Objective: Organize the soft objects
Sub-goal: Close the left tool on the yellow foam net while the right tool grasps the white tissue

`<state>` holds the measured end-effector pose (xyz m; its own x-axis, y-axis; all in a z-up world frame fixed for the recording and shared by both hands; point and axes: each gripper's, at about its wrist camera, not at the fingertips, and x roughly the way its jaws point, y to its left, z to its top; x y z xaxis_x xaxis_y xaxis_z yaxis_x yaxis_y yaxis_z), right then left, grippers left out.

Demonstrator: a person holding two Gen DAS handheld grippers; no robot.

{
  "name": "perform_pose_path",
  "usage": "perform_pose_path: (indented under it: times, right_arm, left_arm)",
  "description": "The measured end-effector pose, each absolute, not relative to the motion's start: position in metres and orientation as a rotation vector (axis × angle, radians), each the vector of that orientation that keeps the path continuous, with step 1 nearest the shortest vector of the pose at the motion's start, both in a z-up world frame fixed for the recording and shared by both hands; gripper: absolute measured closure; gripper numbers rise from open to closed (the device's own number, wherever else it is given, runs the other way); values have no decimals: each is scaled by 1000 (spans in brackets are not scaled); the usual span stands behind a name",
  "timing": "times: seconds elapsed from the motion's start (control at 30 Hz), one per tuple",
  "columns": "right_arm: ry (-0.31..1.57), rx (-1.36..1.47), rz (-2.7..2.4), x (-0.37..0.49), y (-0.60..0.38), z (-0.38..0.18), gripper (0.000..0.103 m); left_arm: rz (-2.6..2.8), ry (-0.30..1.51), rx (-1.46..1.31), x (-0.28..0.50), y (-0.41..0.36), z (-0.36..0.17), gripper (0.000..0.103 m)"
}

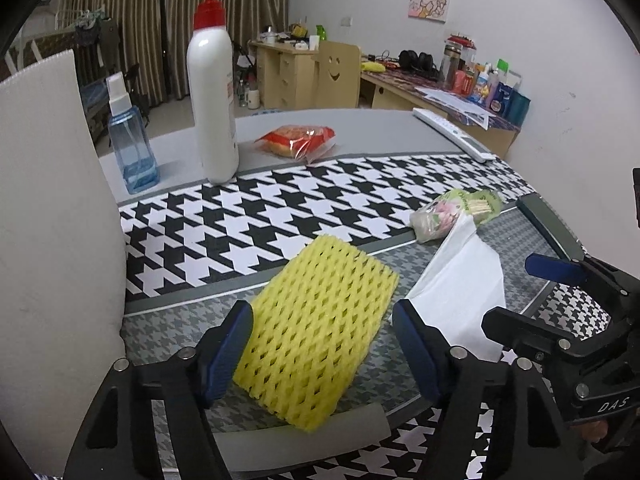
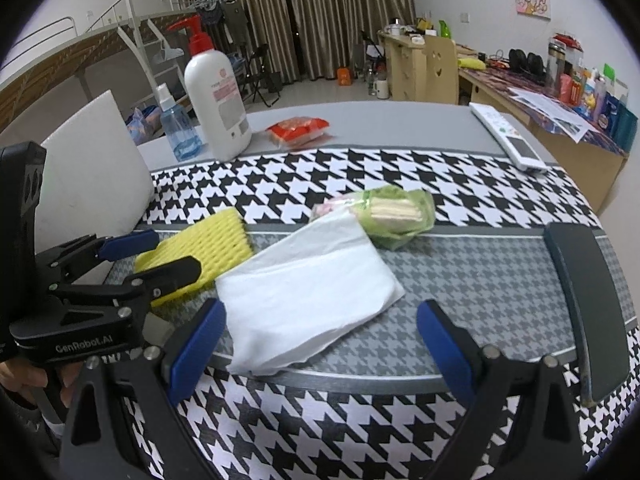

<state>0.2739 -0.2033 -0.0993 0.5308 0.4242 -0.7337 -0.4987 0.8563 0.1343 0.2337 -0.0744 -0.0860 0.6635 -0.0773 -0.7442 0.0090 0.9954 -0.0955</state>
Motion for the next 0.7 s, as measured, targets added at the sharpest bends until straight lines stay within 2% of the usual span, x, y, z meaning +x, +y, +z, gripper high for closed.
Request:
perform_pose_path:
  times: [0.1,0.37,0.47,0.7]
  right_arm:
    - [865,-102,550,277,-202,-103,5]
    - [885,-118,558,279,-196,-108,5]
    - [899,-119,563,280,-195,-110,11]
    - [920,-143,562,281,-190,-114,28]
  left_arm:
    - [-48,864,-82,235,-75,-90,42]
    - [-47,874,-54,235,-79,-93,58]
    - [-25,873,-55,235,-76,-94,69]
    - [-18,868,-44,232,-75,-94,81]
